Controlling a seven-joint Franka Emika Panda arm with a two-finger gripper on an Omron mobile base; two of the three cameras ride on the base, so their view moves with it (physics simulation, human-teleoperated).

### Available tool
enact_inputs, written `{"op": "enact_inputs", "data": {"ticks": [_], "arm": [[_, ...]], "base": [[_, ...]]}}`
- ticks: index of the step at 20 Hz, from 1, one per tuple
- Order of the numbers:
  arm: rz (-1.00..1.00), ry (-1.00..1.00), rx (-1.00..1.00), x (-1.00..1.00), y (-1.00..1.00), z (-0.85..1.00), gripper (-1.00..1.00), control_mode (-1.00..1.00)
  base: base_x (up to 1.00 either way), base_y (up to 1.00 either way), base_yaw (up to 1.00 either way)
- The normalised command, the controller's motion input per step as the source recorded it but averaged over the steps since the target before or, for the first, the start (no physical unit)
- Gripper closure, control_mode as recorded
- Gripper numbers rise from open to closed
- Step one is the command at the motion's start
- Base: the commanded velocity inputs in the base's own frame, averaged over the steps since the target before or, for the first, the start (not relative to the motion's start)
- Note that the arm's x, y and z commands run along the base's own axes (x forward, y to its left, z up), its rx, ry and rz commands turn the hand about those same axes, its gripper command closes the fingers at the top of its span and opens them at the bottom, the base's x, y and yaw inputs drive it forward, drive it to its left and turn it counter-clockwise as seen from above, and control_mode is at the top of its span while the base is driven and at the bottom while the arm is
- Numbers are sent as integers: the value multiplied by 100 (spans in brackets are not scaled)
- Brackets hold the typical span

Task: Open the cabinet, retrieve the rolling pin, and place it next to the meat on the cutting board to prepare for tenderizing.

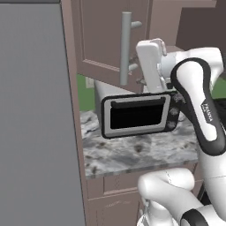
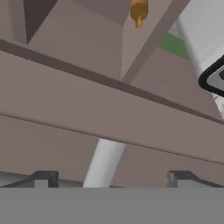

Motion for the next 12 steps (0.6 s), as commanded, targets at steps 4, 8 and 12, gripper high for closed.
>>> {"op": "enact_inputs", "data": {"ticks": [4, 8, 12], "arm": [[10, 0, 11, -19, -17, -7, -100, -100], [9, 0, 11, -17, -29, -9, -100, -100], [6, -1, 11, -18, -38, -6, -100, -100]], "base": [[0, 0, 0], [0, 0, 0], [0, 0, 0]]}}
